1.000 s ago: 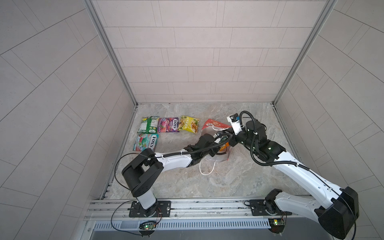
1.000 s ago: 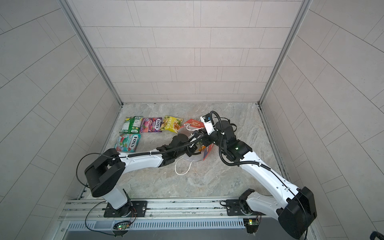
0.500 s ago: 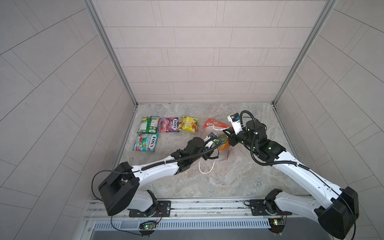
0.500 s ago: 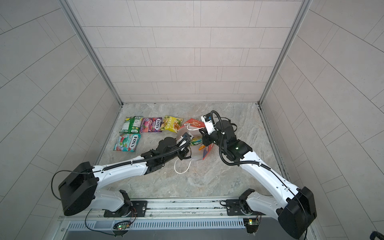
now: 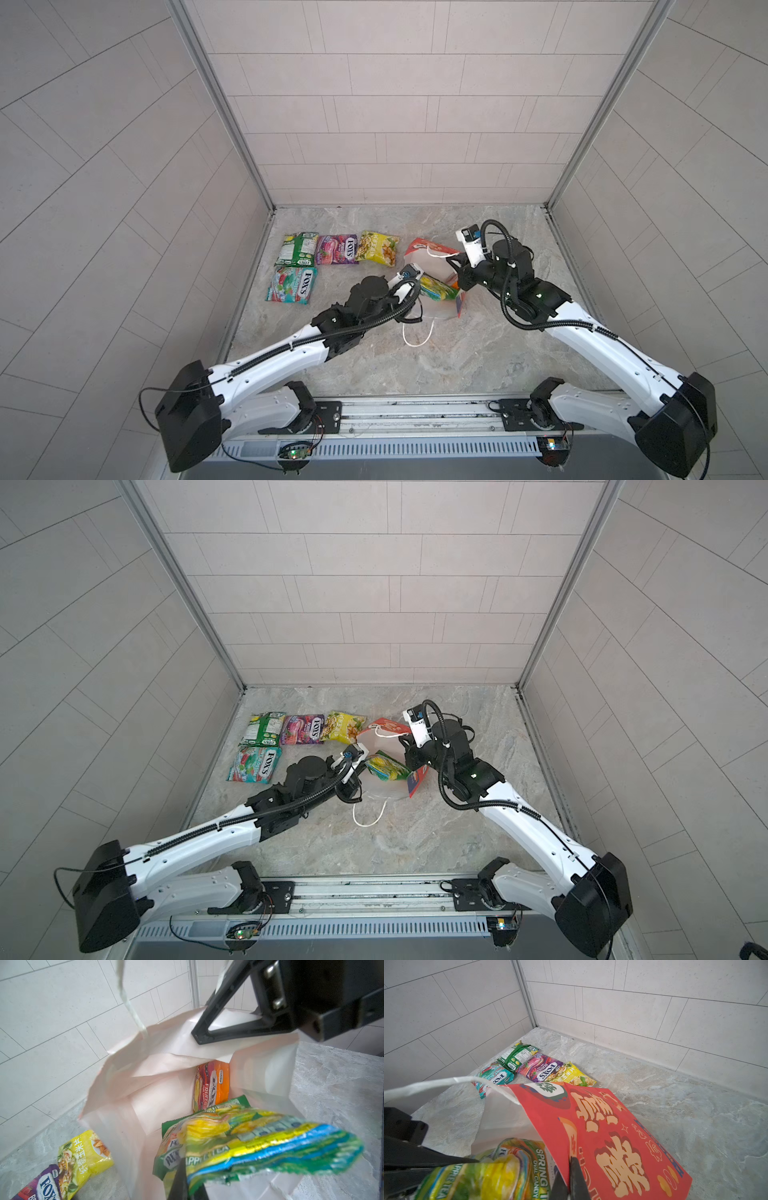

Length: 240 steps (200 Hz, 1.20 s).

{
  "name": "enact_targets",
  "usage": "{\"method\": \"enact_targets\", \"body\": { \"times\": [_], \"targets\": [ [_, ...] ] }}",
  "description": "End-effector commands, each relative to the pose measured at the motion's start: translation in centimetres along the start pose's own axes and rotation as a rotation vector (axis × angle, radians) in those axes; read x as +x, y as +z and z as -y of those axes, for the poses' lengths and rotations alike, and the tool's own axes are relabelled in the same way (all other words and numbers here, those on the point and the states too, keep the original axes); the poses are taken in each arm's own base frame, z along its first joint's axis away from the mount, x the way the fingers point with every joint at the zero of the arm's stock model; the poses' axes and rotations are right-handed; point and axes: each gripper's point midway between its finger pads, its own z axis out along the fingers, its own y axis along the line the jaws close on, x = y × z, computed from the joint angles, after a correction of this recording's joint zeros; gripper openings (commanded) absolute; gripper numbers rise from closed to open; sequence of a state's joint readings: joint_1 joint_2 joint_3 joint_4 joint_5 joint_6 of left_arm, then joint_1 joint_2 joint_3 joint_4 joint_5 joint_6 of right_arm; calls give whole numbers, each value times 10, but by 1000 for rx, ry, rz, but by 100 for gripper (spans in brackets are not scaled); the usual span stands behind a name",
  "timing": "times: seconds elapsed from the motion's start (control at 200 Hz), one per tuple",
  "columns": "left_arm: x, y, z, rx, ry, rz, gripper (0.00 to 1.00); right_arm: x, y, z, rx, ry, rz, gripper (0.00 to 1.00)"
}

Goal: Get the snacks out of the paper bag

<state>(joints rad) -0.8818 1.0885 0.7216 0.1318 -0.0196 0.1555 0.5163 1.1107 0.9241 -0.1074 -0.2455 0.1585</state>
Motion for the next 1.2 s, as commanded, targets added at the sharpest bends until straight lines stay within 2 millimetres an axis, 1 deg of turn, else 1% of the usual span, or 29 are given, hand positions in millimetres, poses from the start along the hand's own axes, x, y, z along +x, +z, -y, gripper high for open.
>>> {"method": "enact_targets", "body": {
  "times": [0.0, 0.105, 0.17, 0.335, 0.44, 0.55, 0.6, 0.655, 0.71, 0.861, 0.936, 1.011, 1.081, 1.196],
  "targets": [
    [-21, -18, -5, -5, 2, 44, 0, 1, 1, 3, 8, 0, 13, 0],
    [-26, -32, -9, -17, 6, 37, 0, 2, 2, 4, 8, 1, 16, 0],
    [-33, -41, -13, -27, 9, 43, 0, 2, 2, 5, 10, -2, 19, 0],
    [-62, -65, -21, -43, 11, 86, 0, 0, 0, 5, 7, -1, 35, 0],
    [-74, -76, -28, -67, 22, 95, 0, -1, -1, 4, 1, 1, 45, 0],
    [-81, -87, -45, -149, 23, 57, 0, -3, -4, 2, -3, 0, 54, 0],
    [-83, -93, -56, -202, 19, 19, 0, -3, -6, 2, -3, -1, 59, 0],
    [-87, -102, -69, -266, 3, -14, 0, -4, -7, 2, -4, -4, 62, 0],
    [-94, -111, -77, -298, 4, -28, 0, -4, -7, 1, -6, -3, 64, 0],
    [-106, -138, -111, -475, -9, -70, 0, -7, -9, 0, -13, -3, 73, 0],
    [-102, -144, -128, -575, -21, -120, 0, -8, -9, -1, -16, -3, 75, 0],
    [-86, -148, -146, -673, -42, -200, 0, -8, -11, -1, -17, -3, 78, 0],
    [-63, -149, -165, -753, -103, -284, 0, -9, -12, -1, -17, -3, 82, 0],
    [-12, -148, -196, -854, -248, -433, 0, -9, -12, -1, -18, -5, 82, 0]
  ]
}}
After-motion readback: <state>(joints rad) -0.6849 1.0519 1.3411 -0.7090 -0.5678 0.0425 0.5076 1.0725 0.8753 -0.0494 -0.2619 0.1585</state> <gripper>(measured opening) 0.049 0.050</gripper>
